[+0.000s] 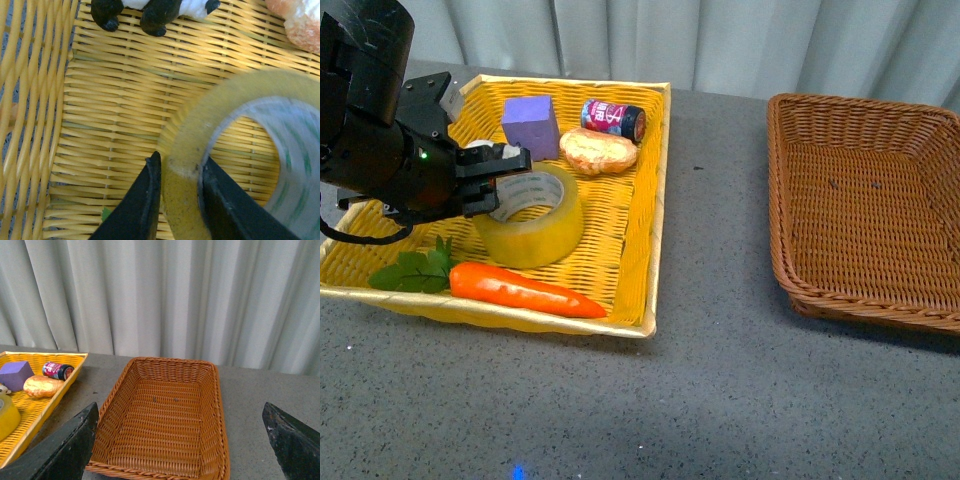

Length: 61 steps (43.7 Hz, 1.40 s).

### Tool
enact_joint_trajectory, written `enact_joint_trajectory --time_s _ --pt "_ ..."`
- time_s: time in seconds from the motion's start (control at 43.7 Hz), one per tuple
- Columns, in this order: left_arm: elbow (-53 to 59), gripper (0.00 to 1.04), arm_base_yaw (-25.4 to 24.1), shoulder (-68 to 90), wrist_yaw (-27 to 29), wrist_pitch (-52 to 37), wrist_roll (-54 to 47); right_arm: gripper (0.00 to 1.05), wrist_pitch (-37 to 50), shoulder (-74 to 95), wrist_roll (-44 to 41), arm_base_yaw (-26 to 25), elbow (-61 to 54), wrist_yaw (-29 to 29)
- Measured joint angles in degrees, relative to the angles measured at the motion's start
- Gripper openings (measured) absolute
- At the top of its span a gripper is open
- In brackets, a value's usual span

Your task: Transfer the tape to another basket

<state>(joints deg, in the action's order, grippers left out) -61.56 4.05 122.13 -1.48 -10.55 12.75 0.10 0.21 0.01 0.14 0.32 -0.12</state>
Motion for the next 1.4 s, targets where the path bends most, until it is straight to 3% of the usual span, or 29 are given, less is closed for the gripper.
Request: enact_joint_trajectory --time_s 0.092,0.297,0.435,0.618,0.755,1.167,1.395 --pt "-0.2 0.17 0.0 0.0 0.4 0.0 -0.3 0.96 0.0 0.0 0.0 0.0 0.0 0.0" --pt "0.2 0.17 0.4 -0.7 0.4 -1.6 -1.2 0.96 0.0 0.0 0.0 0.0 0.0 0.0" --pt "2.6 0.17 1.3 -2.9 0.6 -8.2 -7.7 0.96 0.0 0.0 0.0 0.0 0.0 0.0" --pt "2.9 0.17 4.1 -9.7 -9.2 -10.1 -21.9 0.96 0.0 0.0 0.0 0.0 0.0 0.0" --pt "2.2 0.17 6.4 -10.8 -13.6 -8.2 -31.0 0.96 0.0 0.0 0.0 0.0 0.0 0.0" --pt "-4.5 0.16 10.1 -10.1 -17.6 -8.6 -44.5 0.96 0.0 0.0 0.0 0.0 0.0 0.0" --pt "-6.3 0.16 12.5 -9.9 -24.9 -6.4 -51.5 0.96 0.0 0.0 0.0 0.0 0.0 0.0"
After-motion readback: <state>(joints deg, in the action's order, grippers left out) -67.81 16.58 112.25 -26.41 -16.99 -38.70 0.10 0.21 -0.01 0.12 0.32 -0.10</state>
